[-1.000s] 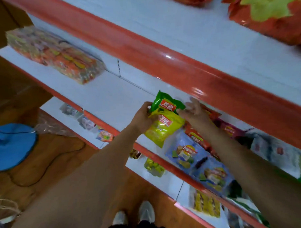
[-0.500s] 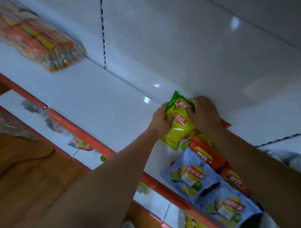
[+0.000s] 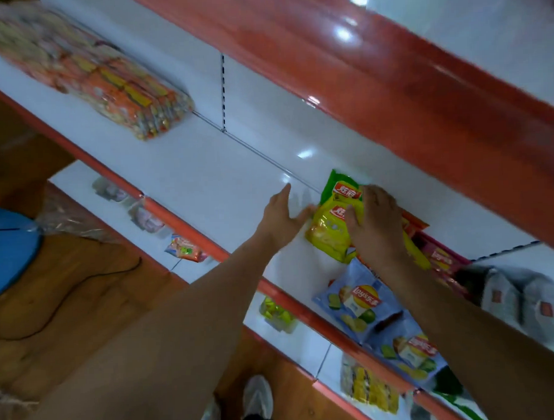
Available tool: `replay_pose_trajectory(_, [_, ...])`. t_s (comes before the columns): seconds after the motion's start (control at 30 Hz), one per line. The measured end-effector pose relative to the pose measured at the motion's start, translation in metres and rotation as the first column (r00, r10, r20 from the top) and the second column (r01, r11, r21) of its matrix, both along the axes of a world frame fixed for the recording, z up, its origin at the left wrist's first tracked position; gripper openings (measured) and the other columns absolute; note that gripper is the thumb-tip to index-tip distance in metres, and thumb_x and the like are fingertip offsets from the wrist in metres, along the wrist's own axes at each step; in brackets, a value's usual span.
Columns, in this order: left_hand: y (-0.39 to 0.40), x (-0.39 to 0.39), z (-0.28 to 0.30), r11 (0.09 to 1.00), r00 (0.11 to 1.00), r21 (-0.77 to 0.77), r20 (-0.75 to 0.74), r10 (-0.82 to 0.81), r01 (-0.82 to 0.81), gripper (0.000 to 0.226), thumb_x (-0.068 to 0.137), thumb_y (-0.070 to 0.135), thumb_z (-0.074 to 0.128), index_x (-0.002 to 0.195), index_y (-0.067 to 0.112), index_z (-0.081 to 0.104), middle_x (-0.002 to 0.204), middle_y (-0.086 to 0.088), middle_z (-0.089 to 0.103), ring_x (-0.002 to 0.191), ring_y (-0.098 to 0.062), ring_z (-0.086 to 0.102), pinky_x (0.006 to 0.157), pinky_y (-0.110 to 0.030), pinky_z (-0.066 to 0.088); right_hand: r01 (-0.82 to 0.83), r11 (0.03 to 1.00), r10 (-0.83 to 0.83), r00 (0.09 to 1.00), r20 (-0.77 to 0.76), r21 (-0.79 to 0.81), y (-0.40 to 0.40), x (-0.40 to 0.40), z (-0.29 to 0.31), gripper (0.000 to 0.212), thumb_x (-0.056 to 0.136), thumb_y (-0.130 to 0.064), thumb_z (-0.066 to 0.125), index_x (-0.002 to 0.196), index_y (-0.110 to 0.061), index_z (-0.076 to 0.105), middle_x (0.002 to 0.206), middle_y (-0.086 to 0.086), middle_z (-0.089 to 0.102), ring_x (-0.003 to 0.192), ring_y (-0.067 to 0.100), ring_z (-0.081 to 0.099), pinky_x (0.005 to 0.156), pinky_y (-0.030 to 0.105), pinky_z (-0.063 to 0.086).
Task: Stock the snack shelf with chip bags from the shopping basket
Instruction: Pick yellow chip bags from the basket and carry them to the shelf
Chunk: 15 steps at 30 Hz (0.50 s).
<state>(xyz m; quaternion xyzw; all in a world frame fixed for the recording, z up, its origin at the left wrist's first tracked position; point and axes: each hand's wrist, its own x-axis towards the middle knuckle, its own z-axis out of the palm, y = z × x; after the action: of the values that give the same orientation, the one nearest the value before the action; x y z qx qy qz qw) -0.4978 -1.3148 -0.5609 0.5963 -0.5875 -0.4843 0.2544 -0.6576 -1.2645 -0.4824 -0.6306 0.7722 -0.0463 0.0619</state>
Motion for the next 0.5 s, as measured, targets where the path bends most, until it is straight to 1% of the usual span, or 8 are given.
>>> replay_pose_trajectory(0.03, [0.012, 0.016, 0.014, 1.0, 1.0, -0.001, 0.009, 0.012, -0.011, 0.08, 0.092, 0.052, 0.055, 0.155, 0.017, 0.019, 0.158, -0.012, 0.027, 0.146, -0.027, 0.026, 0.117, -0.037, 0.022, 0.012, 0.998, -0.01, 0.999, 0.034, -0.064, 0.005, 0.006, 0.002, 0.049, 0.096, -0.035, 0.037, 0.123, 0.003, 0.054, 0.118, 0.026, 0.059, 0.106, 0.041, 0.057, 0.09, 0.046, 0.048])
replay_pose_trajectory(0.07, [0.024, 0.03, 0.027, 1.0, 1.0, -0.002, 0.004, 0.026, -0.026, 0.079, 0.093, 0.053, 0.053, 0.155, 0.02, 0.018, 0.158, -0.01, 0.026, 0.146, -0.026, 0.025, 0.118, -0.037, 0.022, -0.033, 0.997, 0.035, 0.999, 0.021, -0.064, 0.012, 0.012, 0.004, 0.054, 0.093, -0.038, 0.038, 0.127, 0.002, 0.052, 0.124, 0.026, 0.058, 0.113, 0.042, 0.055, 0.095, 0.049, 0.046])
replay_pose_trajectory(0.13, [0.054, 0.056, 0.053, 0.998, 0.998, -0.009, -0.009, 0.068, -0.068, 0.075, 0.094, 0.055, 0.05, 0.155, 0.024, 0.019, 0.158, -0.007, 0.027, 0.146, -0.023, 0.026, 0.119, -0.039, 0.023, -0.075, 0.994, 0.083, 0.992, 0.094, -0.08, 0.035, 0.028, 0.007, 0.058, 0.091, -0.038, 0.041, 0.134, 0.0, 0.049, 0.133, 0.023, 0.054, 0.122, 0.039, 0.05, 0.104, 0.047, 0.041])
replay_pose_trajectory(0.27, [0.115, 0.094, 0.105, 0.982, 0.982, -0.03, -0.006, 0.188, -0.188, 0.068, 0.094, 0.059, 0.046, 0.153, 0.034, 0.022, 0.157, -0.001, 0.031, 0.144, -0.02, 0.03, 0.118, -0.042, 0.028, -0.134, 0.969, 0.193, 0.934, 0.3, -0.206, 0.078, 0.071, 0.039, 0.053, 0.092, -0.035, 0.045, 0.134, -0.004, 0.048, 0.134, 0.018, 0.053, 0.122, 0.034, 0.048, 0.102, 0.043, 0.041])
replay_pose_trajectory(0.33, [0.15, 0.108, 0.128, 0.965, 0.966, -0.044, -0.022, 0.257, -0.258, 0.066, 0.094, 0.06, 0.043, 0.152, 0.036, 0.023, 0.158, 0.003, 0.03, 0.145, -0.019, 0.029, 0.118, -0.044, 0.029, -0.157, 0.963, 0.238, 0.876, 0.419, -0.218, 0.102, 0.092, 0.055, 0.052, 0.093, -0.038, 0.043, 0.136, -0.008, 0.047, 0.135, 0.014, 0.052, 0.124, 0.029, 0.045, 0.103, 0.042, 0.04])
replay_pose_trajectory(0.4, [0.186, 0.117, 0.145, 0.935, 0.936, -0.045, -0.06, 0.348, -0.351, 0.063, 0.094, 0.058, 0.043, 0.151, 0.035, 0.028, 0.158, 0.007, 0.03, 0.144, -0.016, 0.031, 0.118, -0.04, 0.031, -0.169, 0.953, 0.28, 0.805, 0.523, -0.25, 0.125, 0.109, 0.066, 0.05, 0.096, -0.039, 0.041, 0.136, -0.011, 0.048, 0.136, 0.01, 0.052, 0.127, 0.025, 0.043, 0.106, 0.039, 0.038])
replay_pose_trajectory(0.43, [0.206, 0.121, 0.152, 0.911, 0.911, -0.049, -0.079, 0.406, -0.41, 0.061, 0.094, 0.058, 0.044, 0.149, 0.036, 0.031, 0.157, 0.009, 0.032, 0.143, -0.014, 0.033, 0.117, -0.04, 0.032, -0.185, 0.95, 0.3, 0.764, 0.571, -0.252, 0.137, 0.118, 0.074, 0.046, 0.098, -0.037, 0.043, 0.137, -0.013, 0.047, 0.138, 0.008, 0.051, 0.129, 0.022, 0.041, 0.108, 0.036, 0.036])
replay_pose_trajectory(0.5, [0.25, 0.131, 0.165, 0.852, 0.857, -0.09, -0.081, 0.51, -0.516, 0.06, 0.091, 0.064, 0.044, 0.146, 0.041, 0.034, 0.154, 0.014, 0.036, 0.14, -0.01, 0.037, 0.116, -0.041, 0.035, -0.27, 0.93, 0.368, 0.671, 0.644, -0.25, 0.164, 0.137, 0.088, 0.044, 0.099, -0.034, 0.044, 0.139, -0.017, 0.045, 0.142, 0.003, 0.047, 0.131, 0.015, 0.039, 0.105, 0.022, 0.034])
